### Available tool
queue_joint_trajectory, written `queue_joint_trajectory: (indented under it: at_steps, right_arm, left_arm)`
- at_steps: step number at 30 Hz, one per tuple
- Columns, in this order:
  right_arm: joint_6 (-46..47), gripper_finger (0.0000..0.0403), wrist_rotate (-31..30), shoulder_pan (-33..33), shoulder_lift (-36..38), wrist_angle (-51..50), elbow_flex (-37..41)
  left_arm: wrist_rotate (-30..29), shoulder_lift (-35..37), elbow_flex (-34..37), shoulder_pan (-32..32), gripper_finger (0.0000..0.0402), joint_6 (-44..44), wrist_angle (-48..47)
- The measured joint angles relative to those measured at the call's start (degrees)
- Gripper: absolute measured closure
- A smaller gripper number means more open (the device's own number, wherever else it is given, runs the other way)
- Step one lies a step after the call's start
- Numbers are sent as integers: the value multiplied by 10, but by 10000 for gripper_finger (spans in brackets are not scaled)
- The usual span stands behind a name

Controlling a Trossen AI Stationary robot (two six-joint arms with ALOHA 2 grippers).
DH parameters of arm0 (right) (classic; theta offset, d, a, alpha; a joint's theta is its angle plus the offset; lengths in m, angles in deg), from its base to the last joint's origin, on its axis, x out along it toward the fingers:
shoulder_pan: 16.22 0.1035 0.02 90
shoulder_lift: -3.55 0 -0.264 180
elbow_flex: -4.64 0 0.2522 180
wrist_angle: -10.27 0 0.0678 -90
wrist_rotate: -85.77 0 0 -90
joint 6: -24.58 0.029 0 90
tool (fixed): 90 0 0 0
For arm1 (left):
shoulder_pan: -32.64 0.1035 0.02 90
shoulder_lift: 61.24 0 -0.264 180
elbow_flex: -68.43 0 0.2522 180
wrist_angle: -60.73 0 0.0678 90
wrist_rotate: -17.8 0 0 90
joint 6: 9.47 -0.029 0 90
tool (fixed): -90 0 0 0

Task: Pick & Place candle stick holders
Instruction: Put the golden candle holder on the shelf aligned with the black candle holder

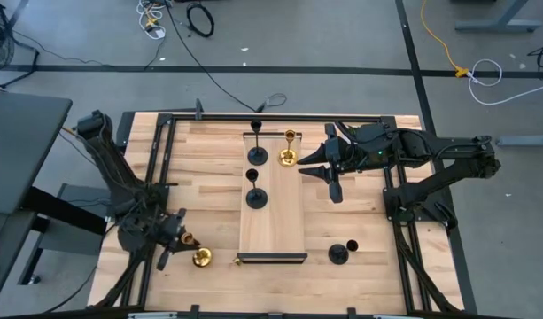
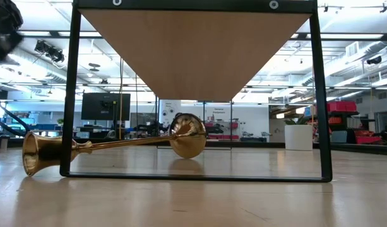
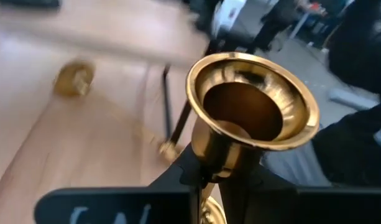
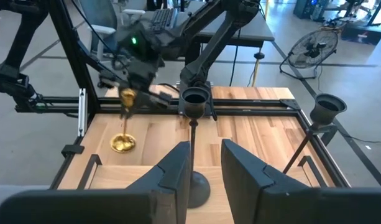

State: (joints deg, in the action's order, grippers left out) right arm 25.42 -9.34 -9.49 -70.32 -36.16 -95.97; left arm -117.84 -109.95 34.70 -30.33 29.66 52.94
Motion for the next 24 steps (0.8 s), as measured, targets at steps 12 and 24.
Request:
queue_joint_trajectory:
  at_steps: [12,24]
  right_arm:
    - [2,312,2,0,-12,-25,0]
    - [-20,312,38,0,-20,9,0]
  left_arm:
    - [-1,0,-241,63,373,-56,-216]
    - [36,-4,-389,169,372,-183,-260]
